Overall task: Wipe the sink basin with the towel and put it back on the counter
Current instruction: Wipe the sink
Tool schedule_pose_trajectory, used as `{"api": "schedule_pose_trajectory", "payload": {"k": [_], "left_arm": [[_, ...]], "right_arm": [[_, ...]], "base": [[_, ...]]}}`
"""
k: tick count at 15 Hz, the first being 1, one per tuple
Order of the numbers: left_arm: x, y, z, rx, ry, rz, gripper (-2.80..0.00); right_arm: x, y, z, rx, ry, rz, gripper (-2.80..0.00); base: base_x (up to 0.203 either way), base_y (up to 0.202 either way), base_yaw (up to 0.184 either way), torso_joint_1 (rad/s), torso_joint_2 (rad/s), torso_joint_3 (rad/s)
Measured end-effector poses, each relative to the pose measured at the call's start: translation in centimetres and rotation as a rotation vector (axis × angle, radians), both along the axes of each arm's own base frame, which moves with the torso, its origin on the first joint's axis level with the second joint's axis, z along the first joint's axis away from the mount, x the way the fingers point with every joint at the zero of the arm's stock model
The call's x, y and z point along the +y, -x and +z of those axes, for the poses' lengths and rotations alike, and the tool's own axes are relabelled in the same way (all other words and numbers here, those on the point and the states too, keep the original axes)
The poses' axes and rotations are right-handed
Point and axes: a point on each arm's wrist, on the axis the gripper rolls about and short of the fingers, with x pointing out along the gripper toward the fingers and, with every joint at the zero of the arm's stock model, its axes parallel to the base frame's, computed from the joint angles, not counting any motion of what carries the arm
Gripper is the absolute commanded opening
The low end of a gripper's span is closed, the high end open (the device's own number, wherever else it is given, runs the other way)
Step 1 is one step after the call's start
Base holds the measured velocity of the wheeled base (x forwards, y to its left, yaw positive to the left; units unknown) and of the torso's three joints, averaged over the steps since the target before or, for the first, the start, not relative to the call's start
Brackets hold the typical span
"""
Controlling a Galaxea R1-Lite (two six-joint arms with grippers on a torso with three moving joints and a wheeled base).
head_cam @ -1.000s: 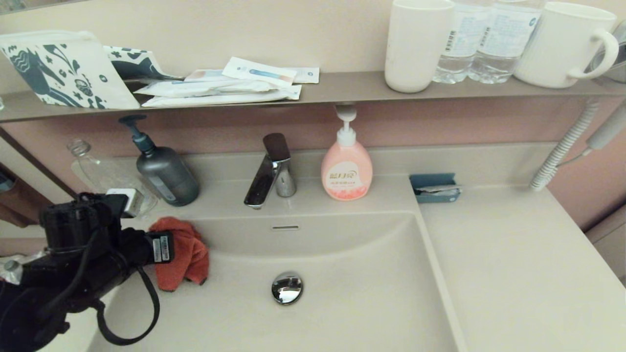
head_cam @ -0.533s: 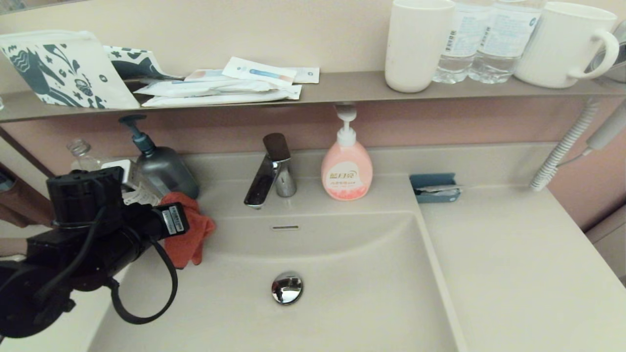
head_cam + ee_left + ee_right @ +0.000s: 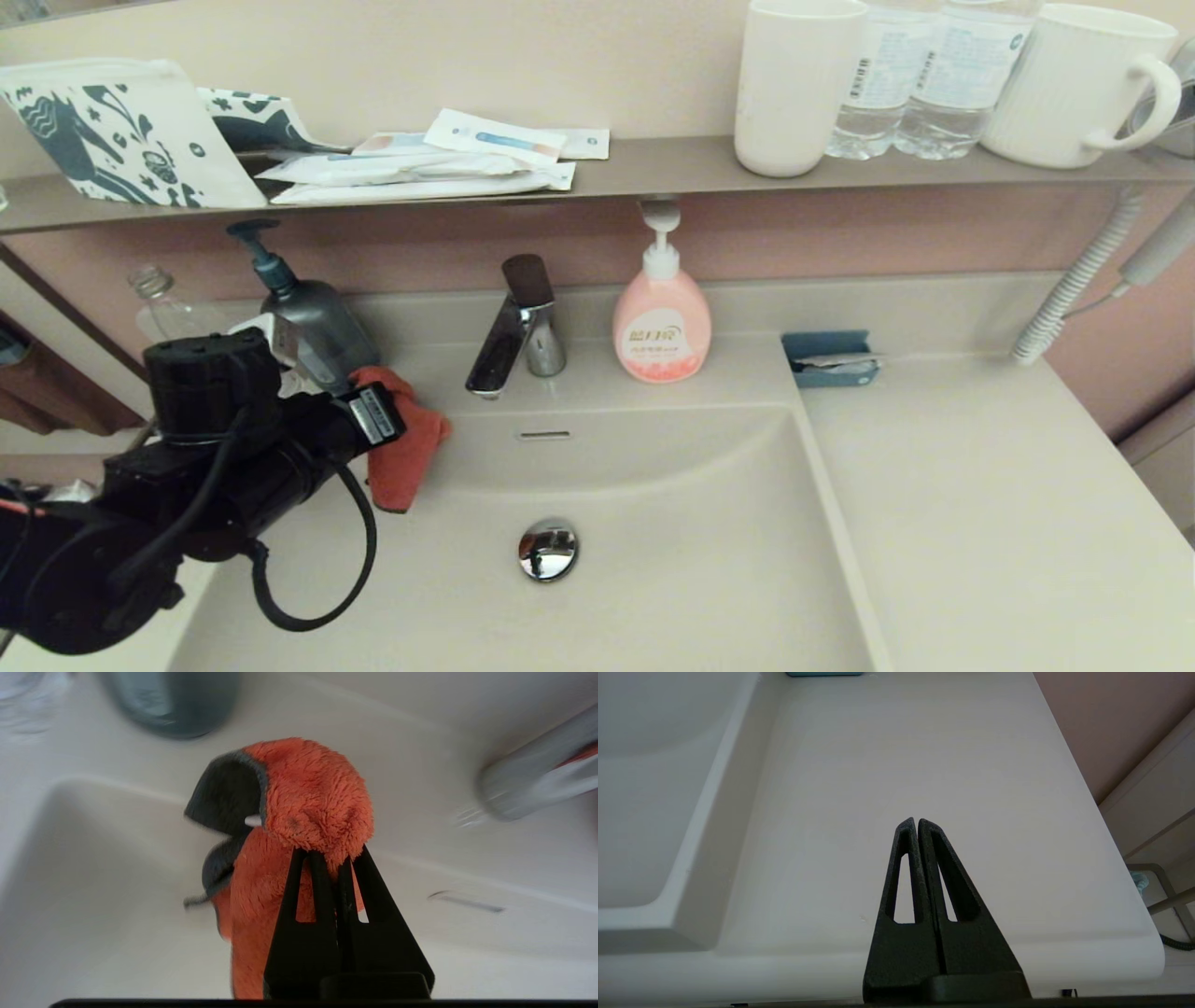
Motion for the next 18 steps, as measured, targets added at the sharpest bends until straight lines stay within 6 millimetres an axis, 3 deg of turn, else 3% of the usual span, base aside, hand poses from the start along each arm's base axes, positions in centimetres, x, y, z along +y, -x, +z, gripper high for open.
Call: {"api": "schedule_pose_trajectory", "payload": {"k": [8, 18], "left_arm": [[-2.0, -1.0, -3.1, -0.208, -0.041, -0.124, -2.80], [-3.7, -2.8, -5.9, -0.225, -0.193, -0.191, -2.80]], "right_arm": [[0.0, 0.0, 0.0, 0.000, 0.000, 0.000, -2.80], [0.0, 0.0, 0.0, 0.000, 0.000, 0.000, -2.80]], "base": [[0.000, 0.000, 0.000, 0.000, 0.00, 0.000], [0.000, 0.000, 0.000, 0.000, 0.00, 0.000]]}}
